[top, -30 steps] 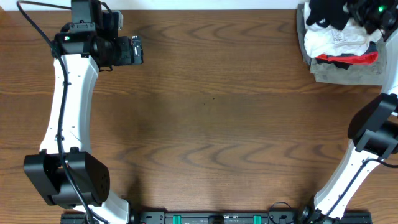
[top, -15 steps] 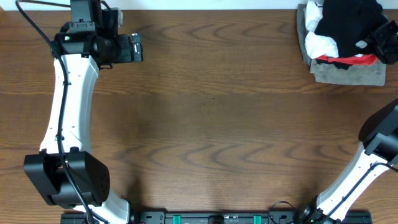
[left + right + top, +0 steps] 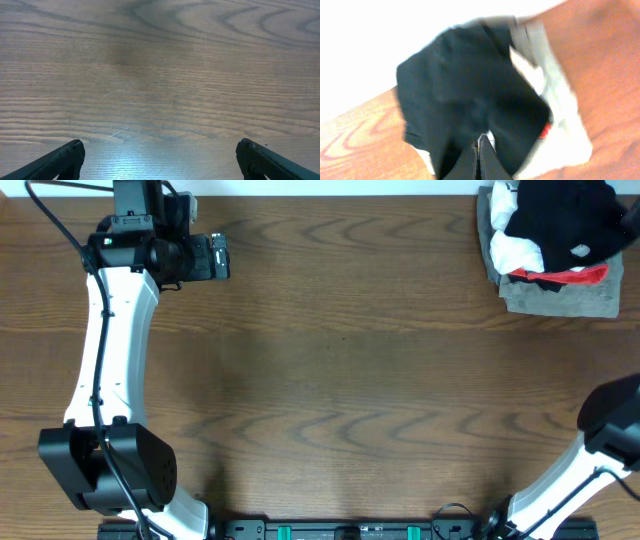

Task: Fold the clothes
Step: 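Lower the bundle onto the top of the stack and open the right gripper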

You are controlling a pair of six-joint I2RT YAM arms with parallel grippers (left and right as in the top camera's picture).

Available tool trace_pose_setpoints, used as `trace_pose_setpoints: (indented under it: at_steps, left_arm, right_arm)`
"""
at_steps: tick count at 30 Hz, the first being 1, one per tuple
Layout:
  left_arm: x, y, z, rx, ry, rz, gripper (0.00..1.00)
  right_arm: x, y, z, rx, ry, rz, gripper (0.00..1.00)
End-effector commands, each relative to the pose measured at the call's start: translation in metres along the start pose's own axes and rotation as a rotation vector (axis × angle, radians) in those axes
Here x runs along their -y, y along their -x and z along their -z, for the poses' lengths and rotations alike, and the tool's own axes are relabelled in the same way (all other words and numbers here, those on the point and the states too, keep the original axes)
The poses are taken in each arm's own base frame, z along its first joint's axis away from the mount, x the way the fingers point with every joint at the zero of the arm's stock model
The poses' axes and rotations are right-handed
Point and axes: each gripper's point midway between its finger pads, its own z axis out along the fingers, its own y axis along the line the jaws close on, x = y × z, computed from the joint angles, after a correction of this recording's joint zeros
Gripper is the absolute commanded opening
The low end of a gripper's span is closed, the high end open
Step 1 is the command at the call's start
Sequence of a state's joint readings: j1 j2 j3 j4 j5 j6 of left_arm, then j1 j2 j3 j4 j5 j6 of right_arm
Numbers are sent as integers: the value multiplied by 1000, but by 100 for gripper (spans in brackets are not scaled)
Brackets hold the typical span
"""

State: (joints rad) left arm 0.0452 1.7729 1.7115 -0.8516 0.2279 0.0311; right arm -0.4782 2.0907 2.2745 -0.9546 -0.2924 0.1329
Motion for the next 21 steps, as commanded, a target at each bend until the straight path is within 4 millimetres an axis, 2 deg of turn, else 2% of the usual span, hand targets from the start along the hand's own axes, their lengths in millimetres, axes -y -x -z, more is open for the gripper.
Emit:
trace_pose_setpoints:
  at_steps: [1,7,10,15,19,21]
  left_arm:
    - [-5,-3,-6,-12,15,-10,98]
    - [-5,-2,-6,-12,15,-11,98]
    - [-5,-2,-6,-12,15,-11,98]
    - [-5,-2,-6,-12,15,-11,98]
    - [-5,-2,-6,-12,15,-11,98]
    - [-5,-3,-7,-14,15,-10,98]
  right_arm:
    - [-42,12,8,57,47,197,1]
    - [-70,13,-44,101,56,308,1]
    - [-71,14,-75,130,45,341,1]
    - [-49,1,-134,130,2,339,1]
    - [-19,-32,-177,42,-35,310,1]
    - [0,-57,-199,-28,-50,288,1]
